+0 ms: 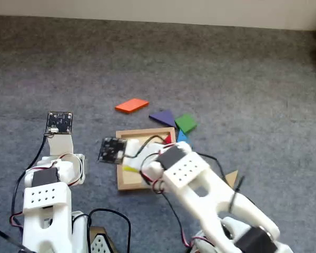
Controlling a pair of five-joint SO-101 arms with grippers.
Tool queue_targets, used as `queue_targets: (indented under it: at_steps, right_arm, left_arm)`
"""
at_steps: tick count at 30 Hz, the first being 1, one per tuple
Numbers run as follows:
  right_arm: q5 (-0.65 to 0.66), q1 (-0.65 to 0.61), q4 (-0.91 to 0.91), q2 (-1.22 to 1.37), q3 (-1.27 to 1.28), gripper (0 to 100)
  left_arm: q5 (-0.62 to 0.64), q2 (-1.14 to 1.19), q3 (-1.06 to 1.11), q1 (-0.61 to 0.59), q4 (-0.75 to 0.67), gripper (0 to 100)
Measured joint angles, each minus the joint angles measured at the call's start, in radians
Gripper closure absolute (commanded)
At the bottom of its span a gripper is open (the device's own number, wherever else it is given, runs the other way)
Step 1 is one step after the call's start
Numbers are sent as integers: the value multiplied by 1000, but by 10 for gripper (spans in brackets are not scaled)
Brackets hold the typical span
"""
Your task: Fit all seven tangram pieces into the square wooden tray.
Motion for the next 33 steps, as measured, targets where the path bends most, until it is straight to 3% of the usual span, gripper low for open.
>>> queue_targets:
  at_steps: [6,15,22,30,33]
  right_arm:
    - [77,-14,-75,173,0,776]
    - [164,-18,-117,189,0,769]
    - [175,-18,-120,189,0,623]
    - [175,-15,-120,190,0,629]
    - [175,-6,-120,190,0,738]
  left_arm:
    - [0,0,0,0,0,812]
    - [0,0,0,0,0,811]
    - [0,0,0,0,0,811]
    - [0,0,0,0,0,811]
    - [0,0,0,0,0,811]
